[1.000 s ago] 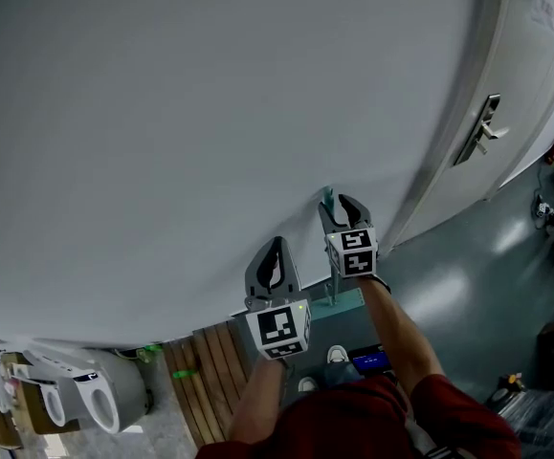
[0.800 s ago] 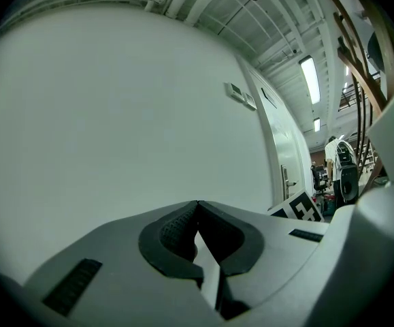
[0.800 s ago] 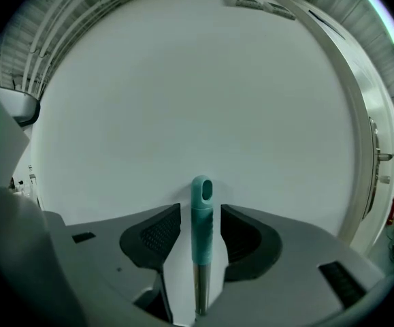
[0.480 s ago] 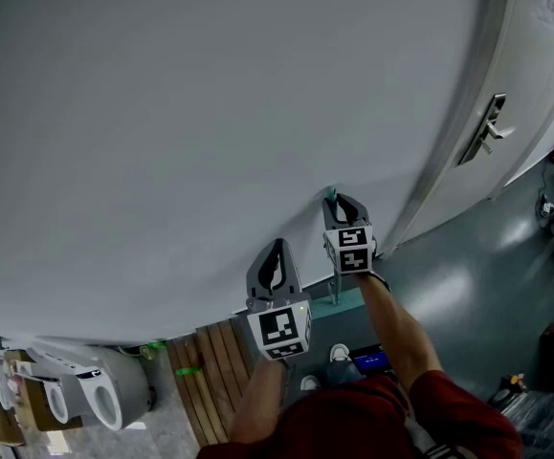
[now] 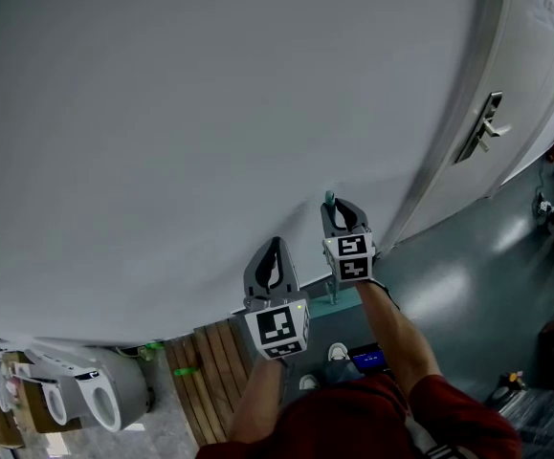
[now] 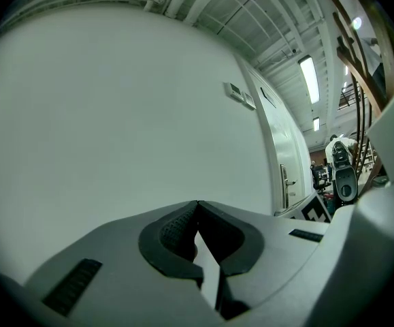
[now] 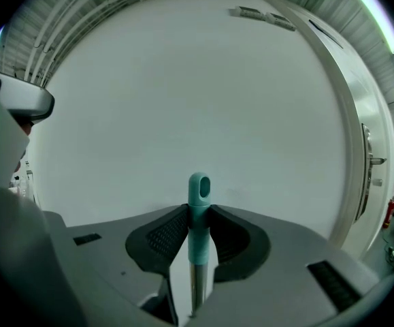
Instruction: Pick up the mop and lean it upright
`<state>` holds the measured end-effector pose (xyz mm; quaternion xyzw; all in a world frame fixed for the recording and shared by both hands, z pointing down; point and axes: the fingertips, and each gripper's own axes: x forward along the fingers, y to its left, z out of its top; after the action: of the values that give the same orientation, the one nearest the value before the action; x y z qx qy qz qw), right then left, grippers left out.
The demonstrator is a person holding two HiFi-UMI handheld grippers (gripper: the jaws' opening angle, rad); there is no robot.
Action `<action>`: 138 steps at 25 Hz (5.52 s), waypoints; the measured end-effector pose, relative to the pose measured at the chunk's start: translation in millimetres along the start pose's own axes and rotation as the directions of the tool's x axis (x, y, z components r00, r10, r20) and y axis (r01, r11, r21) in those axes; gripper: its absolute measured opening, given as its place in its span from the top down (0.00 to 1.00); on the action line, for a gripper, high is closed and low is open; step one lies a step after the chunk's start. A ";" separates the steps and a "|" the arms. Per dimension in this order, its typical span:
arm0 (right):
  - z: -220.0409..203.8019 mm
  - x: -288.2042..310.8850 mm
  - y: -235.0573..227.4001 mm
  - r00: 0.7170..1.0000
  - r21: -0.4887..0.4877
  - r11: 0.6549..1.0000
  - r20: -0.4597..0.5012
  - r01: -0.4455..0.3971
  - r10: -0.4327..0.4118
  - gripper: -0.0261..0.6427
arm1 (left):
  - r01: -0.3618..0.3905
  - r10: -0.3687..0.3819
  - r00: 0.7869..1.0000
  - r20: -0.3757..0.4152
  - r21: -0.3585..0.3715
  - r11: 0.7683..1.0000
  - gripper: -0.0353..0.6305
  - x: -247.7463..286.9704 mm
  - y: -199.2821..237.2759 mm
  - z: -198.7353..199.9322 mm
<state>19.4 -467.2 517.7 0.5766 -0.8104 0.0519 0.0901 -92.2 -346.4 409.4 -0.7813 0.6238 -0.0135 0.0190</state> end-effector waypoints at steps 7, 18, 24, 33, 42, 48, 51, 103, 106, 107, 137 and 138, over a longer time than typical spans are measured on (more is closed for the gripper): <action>-2.6 -47.5 13.5 0.999 0.000 1.000 0.034 0.010 -0.010 0.80 | 0.009 -0.009 1.000 0.008 -0.006 1.000 0.93 -4.8 1.5 0.6; -13.9 -121.4 28.0 0.998 0.004 0.999 0.059 0.035 -0.035 0.80 | 0.028 -0.028 1.000 -0.008 -0.021 0.999 0.93 -10.3 -0.9 -10.3; -15.0 -125.8 24.1 0.998 0.009 0.999 0.051 0.038 -0.038 0.80 | 0.029 -0.029 1.000 -0.007 -0.019 0.999 0.93 -11.9 -1.4 -11.1; 3.3 -139.2 20.6 0.995 0.000 0.999 0.091 0.044 -0.044 0.80 | 0.031 -0.031 0.999 0.014 -0.012 0.999 0.93 -16.8 -0.6 -3.2; 96.0 -166.4 15.4 0.983 -0.009 0.999 0.177 0.044 -0.041 0.80 | 0.046 -0.046 0.998 0.052 -0.007 0.999 0.93 -21.8 -3.2 11.6; 117.0 -172.1 18.5 0.978 -0.018 0.999 0.207 0.032 -0.027 0.80 | 0.052 -0.051 0.997 0.056 -0.013 0.999 0.93 -22.7 -5.0 14.8; 115.6 -171.7 20.0 0.979 -0.023 0.999 0.201 0.031 -0.025 0.80 | 0.045 -0.043 0.998 0.049 -0.046 0.998 0.93 -23.6 -5.7 19.7; -17.7 -138.0 6.2 0.998 0.004 0.998 -0.013 0.056 -0.056 0.80 | 0.010 -0.009 0.997 0.071 -0.020 1.000 0.93 -27.2 -7.6 23.7; -14.3 -126.4 2.9 0.998 0.007 0.998 -0.004 0.059 -0.059 0.80 | 0.004 -0.003 0.998 0.069 -0.019 1.000 0.93 -27.8 -6.9 24.1; -12.2 -121.1 1.3 0.998 0.009 0.998 -0.004 0.062 -0.062 0.80 | 0.004 -0.003 0.998 0.067 -0.018 1.000 0.93 -28.2 -6.8 23.7; -5.1 19.7 -12.4 0.994 -0.030 0.996 -0.073 0.079 -0.081 0.80 | -0.006 0.006 0.998 0.056 0.001 1.000 0.93 -28.2 -2.5 15.5; -5.9 19.9 -12.3 0.994 -0.028 0.997 -0.079 0.076 -0.078 0.80 | -0.009 0.008 0.998 0.055 0.004 1.000 0.93 -28.0 -1.3 15.3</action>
<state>25.1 -488.5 527.4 0.6038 -0.7838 0.0613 0.1313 -96.4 -318.6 394.3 -0.7787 0.6263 0.0065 0.0378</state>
